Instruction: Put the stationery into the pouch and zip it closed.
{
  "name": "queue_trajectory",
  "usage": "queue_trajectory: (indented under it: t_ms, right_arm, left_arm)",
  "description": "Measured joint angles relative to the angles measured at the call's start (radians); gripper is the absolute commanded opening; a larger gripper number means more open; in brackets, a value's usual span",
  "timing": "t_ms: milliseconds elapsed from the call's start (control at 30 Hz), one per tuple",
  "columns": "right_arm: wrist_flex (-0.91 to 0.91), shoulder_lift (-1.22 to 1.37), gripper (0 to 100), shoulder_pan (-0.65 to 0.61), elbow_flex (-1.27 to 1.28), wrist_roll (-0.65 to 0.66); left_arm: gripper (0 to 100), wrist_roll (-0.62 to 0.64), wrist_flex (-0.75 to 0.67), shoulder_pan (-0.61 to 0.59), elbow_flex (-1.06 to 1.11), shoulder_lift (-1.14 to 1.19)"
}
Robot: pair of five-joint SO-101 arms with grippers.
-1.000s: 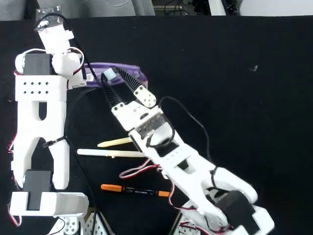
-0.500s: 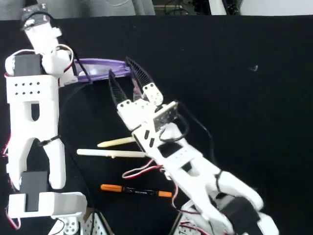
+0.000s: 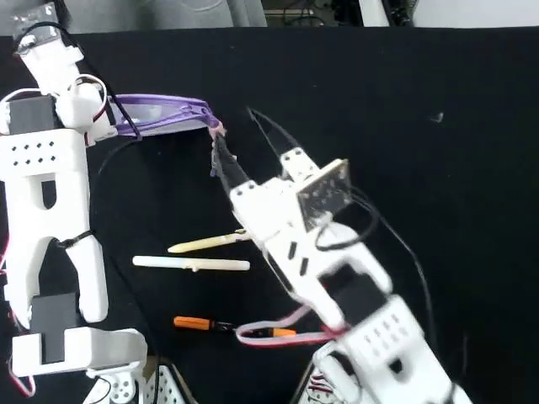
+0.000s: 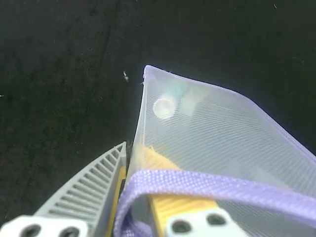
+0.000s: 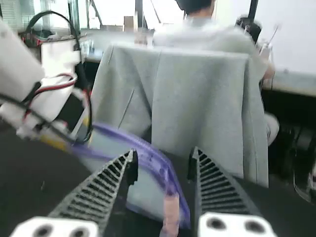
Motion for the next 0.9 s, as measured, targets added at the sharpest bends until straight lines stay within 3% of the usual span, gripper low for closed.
queue_trajectory:
  t_ms: [200, 333, 467, 900]
  right_arm:
    - [0.517, -0.078, 11.6, -0.112, -0.118, 0.239]
    - [0.704, -0.078, 13.5, -0.170, -0.130, 0.270]
    - [0.796, -0.035, 20.1, -0.219, -0.130, 0.275]
    - [0.847, 0.388, 20.5, -0.551, -0.130, 0.282]
  left_arm:
    - [3, 0.000, 0.000, 0.000, 0.000, 0.000]
    - [3, 0.000, -0.021, -0.028, 0.002, 0.000]
    - [3, 0.000, -0.057, -0.086, 0.002, 0.002]
    - [3, -0.002, -0.086, -0.138, 0.002, 0.003]
